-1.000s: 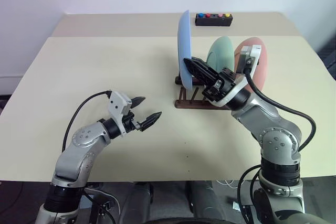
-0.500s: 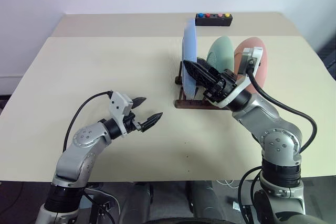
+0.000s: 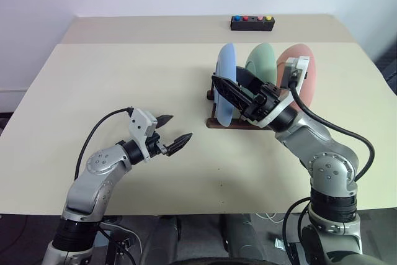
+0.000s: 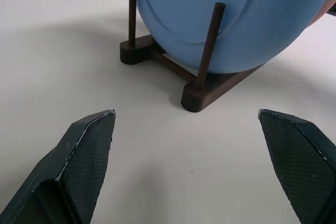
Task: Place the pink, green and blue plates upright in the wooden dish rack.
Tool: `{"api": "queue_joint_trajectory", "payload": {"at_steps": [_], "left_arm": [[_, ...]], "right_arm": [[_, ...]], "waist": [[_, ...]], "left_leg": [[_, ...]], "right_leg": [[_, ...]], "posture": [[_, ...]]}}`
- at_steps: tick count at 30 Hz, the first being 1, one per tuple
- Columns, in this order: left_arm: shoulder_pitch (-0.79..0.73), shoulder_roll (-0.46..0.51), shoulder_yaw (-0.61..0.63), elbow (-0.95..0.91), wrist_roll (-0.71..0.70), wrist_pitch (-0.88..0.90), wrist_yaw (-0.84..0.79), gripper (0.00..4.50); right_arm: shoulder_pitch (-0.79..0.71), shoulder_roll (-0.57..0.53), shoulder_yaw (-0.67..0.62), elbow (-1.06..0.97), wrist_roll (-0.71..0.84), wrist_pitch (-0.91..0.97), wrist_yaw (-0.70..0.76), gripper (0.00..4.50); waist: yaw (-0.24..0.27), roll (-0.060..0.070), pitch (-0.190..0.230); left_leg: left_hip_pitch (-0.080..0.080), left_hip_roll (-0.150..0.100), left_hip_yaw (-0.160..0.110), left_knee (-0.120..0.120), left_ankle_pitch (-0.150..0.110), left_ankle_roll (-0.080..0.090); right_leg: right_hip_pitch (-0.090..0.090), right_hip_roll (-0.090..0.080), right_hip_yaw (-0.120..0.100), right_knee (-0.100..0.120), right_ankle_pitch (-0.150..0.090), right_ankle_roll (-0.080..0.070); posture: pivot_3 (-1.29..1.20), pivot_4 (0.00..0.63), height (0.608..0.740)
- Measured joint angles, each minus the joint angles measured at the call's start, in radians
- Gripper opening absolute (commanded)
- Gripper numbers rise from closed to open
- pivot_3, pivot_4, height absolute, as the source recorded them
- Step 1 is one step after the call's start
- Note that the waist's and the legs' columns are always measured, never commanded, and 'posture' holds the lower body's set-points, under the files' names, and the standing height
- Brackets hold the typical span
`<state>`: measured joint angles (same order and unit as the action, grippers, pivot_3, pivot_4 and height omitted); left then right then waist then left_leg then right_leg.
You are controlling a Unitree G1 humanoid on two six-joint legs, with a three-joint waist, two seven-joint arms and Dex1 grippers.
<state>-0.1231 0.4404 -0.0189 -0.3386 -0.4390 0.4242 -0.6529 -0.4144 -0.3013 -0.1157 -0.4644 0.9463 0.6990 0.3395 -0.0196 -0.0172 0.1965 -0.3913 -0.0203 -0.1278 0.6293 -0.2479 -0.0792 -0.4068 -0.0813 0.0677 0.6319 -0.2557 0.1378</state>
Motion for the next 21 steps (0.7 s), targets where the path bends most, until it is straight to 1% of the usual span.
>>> {"api": "queue_joint_trajectory", "payload": {"at_steps": [5,13,18,21], "left_arm": [[-0.003,-0.007,-0.005,0.000,0.002,0.000,0.000,4.50],[-0.003,-0.008,-0.005,0.000,0.005,0.000,0.001,4.50],[-0.003,-0.012,-0.005,0.000,0.008,0.000,0.002,4.50],[-0.003,-0.017,-0.006,0.000,0.012,-0.001,0.002,4.50]], "right_arm": [[-0.047,-0.009,0.001,0.016,-0.036,-0.007,0.002,4.47],[-0.073,-0.045,0.011,0.027,-0.087,-0.011,0.032,4.47],[-0.128,-0.077,0.013,0.027,-0.153,-0.057,0.056,4.47],[-0.132,-0.085,0.014,0.026,-0.188,-0.072,0.066,4.47]], "waist": [[0.000,0.000,0.000],[0.000,0.000,0.000],[0.000,0.000,0.000],[0.000,0.000,0.000]], "left_leg": [[0.000,0.000,0.000,0.000,0.000,0.000],[0.000,0.000,0.000,0.000,0.000,0.000],[0.000,0.000,0.000,0.000,0.000,0.000],[0.000,0.000,0.000,0.000,0.000,0.000]], "right_leg": [[0.000,0.000,0.000,0.000,0.000,0.000],[0.000,0.000,0.000,0.000,0.000,0.000],[0.000,0.000,0.000,-0.001,0.000,0.000],[0.000,0.000,0.000,-0.001,0.000,0.000]], "posture": [[0.00,0.150,0.740],[0.00,0.150,0.740],[0.00,0.150,0.740],[0.00,0.150,0.740]]}}
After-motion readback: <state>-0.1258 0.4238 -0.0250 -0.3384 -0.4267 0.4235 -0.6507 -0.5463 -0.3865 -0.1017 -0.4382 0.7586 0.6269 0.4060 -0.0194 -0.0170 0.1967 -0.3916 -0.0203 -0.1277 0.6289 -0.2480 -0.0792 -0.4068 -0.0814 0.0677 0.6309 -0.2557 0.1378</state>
